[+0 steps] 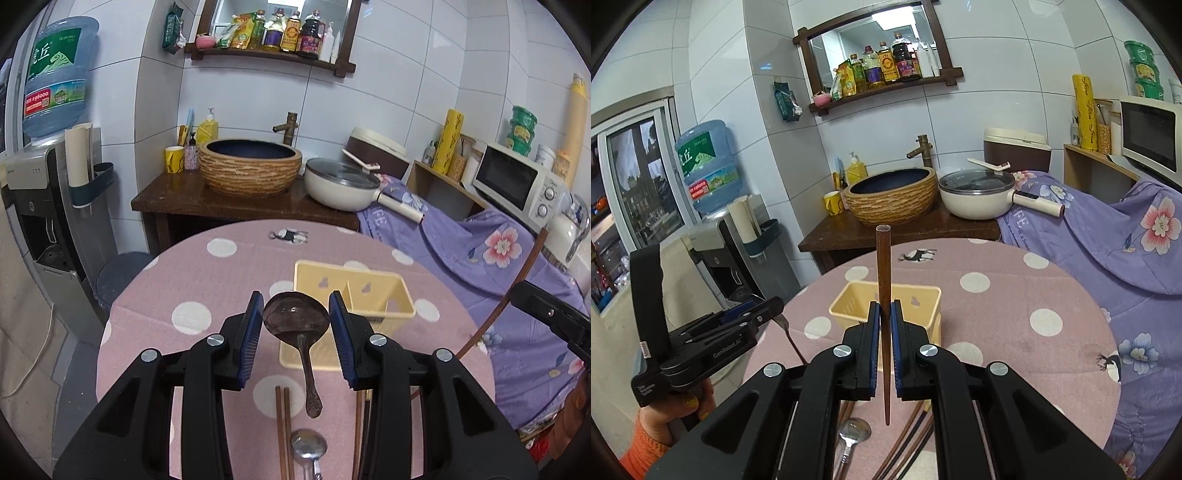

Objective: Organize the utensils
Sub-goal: 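Carry spoon and chopstick to the cream holder and release both inside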

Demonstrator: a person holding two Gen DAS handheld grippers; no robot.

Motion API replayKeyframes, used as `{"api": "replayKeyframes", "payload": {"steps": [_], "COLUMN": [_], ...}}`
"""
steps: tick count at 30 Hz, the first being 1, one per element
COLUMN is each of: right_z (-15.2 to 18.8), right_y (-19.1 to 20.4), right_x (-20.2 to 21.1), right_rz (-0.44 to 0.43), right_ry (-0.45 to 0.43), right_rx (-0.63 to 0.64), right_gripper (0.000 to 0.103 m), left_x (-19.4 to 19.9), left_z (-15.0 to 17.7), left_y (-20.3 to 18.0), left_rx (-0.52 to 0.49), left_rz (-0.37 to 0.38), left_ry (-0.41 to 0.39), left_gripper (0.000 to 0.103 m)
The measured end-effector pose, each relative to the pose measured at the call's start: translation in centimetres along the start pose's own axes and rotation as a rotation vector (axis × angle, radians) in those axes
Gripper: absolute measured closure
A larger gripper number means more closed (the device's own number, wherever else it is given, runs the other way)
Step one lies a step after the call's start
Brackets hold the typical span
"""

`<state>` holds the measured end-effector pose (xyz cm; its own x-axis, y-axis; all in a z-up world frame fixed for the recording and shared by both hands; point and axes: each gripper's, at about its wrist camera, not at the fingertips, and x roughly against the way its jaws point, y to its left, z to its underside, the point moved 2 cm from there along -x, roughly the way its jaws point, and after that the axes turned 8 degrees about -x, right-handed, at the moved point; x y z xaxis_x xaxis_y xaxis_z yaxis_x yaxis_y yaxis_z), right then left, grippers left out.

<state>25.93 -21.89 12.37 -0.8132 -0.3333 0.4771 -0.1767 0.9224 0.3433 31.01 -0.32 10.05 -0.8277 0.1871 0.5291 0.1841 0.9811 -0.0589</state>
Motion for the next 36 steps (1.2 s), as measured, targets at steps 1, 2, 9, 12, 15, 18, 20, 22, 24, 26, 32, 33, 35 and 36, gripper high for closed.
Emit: {"api": "replayKeyframes", "payload": {"steps": [1,2,9,12,15,18,20,22,24,26,32,33,35,36], "right_z": [-0.8,-1.6,-7.5,-9.3,-9.9,-9.4,-8.5,-7.6,-6.5,-5.9,-3.9,-3.7,-3.2,-3.0], "right_y": [0.1,0.3,0.5,0.4,0.2,-0.1,-0.3,-0.5,-0.8,-1.2,-2.3,-2.5,-2.7,-2.7], "right_x": [0.1,0.2,0.4,-0.1,-1.1,-2.6,-3.7,-4.8,-5.8,-6.5,-8.6,-8.9,-9.3,-9.5], "right_rz": [-0.005,-0.005,0.024,0.046,0.059,0.077,0.086,0.099,0.110,0.109,0.116,0.116,0.117,0.118], "right_ry": [-0.005,-0.014,-0.102,-0.132,-0.141,-0.137,-0.125,-0.115,-0.107,-0.095,-0.044,-0.036,-0.021,-0.016], "right_rx": [-0.001,-0.002,-0.024,-0.031,-0.038,-0.041,-0.043,-0.040,-0.039,-0.051,-0.094,-0.100,-0.109,-0.108], "right_gripper": [0.097,0.097,0.097,0.097,0.097,0.097,0.097,0.097,0.097,0.097,0.097,0.097,0.097,0.097], "left_x": [0.0,0.1,-0.2,-0.7,-1.6,-3.5,-4.8,-6.3,-7.4,-8.5,-10.8,-11.0,-11.4,-11.5], "left_z": [-0.7,-1.4,-7.1,-9.2,-10.5,-10.5,-10.0,-9.0,-7.8,-6.6,-2.9,-2.4,-1.6,-1.3], "left_y": [0.1,0.2,-0.1,-0.6,-1.0,-1.2,-1.3,-1.3,-1.3,-1.3,-1.4,-1.5,-1.6,-1.7], "left_rx": [0.006,0.012,0.013,0.003,-0.015,-0.026,-0.027,-0.025,-0.024,-0.027,-0.041,-0.046,-0.049,-0.052], "left_rz": [0.002,0.004,0.005,-0.001,-0.019,-0.039,-0.052,-0.063,-0.068,-0.080,-0.092,-0.090,-0.086,-0.080], "left_ry": [-0.008,-0.017,-0.081,-0.110,-0.134,-0.126,-0.115,-0.093,-0.077,-0.058,0.004,0.009,0.018,0.019], "left_gripper": [0.066,0.066,0.066,0.066,0.066,0.066,0.066,0.066,0.066,0.066,0.066,0.066,0.065,0.065]}}
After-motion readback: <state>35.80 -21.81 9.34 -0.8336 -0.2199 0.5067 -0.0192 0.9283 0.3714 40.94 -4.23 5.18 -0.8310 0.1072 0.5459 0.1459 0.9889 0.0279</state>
